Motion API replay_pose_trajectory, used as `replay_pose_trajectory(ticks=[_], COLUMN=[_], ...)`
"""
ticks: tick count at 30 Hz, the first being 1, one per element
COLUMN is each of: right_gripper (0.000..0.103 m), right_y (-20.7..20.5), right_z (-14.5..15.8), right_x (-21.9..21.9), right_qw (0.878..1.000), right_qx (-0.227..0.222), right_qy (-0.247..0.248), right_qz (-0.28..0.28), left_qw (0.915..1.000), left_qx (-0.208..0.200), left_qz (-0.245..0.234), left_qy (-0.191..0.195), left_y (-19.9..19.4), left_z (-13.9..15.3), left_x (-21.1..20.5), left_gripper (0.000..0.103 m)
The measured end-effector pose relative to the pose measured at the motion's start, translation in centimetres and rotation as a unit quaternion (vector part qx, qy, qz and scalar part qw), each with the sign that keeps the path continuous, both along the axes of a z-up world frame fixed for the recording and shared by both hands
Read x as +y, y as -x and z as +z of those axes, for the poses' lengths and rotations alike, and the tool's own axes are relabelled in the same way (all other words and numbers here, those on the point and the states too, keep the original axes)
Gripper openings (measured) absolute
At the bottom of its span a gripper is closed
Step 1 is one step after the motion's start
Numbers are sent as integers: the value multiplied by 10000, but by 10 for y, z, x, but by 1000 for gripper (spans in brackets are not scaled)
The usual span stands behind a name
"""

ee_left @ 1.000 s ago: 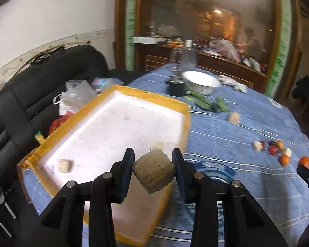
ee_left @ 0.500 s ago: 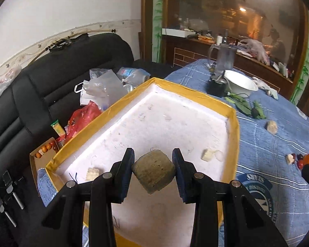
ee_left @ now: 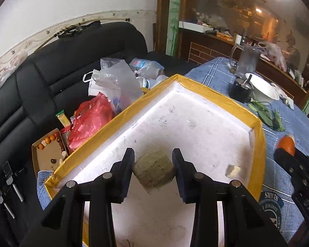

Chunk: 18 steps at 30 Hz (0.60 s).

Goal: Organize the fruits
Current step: 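Release sponge cube into tray with left tool while right tool drops orange in tray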

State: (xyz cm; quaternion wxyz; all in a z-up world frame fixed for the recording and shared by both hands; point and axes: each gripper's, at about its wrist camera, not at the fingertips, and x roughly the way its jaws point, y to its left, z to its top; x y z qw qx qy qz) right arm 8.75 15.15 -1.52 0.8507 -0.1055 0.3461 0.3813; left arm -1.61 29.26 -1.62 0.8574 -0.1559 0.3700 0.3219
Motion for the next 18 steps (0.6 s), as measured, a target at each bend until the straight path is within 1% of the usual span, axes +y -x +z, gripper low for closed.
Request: replay_pose_trajectory(ticks=[7, 13, 18], right_gripper=[37, 37, 37], right_y=[-21, -36, -42], right_z=[-15, -32, -39], right_x=[36, 44, 47], right_qw=[9997, 9992, 9988], right_qx=[92, 231, 328], right_qy=[175, 336, 372], right_qz=[117, 9, 52], left_qw=[9999, 9998, 9997], left_qx=[106, 172, 179], left_qz=[82, 87, 169], left_qy=[47, 26, 7], left_y=[1, 0, 1], left_z=[-6, -8, -8], left_x=[9, 12, 12], left_gripper=[37, 37, 38])
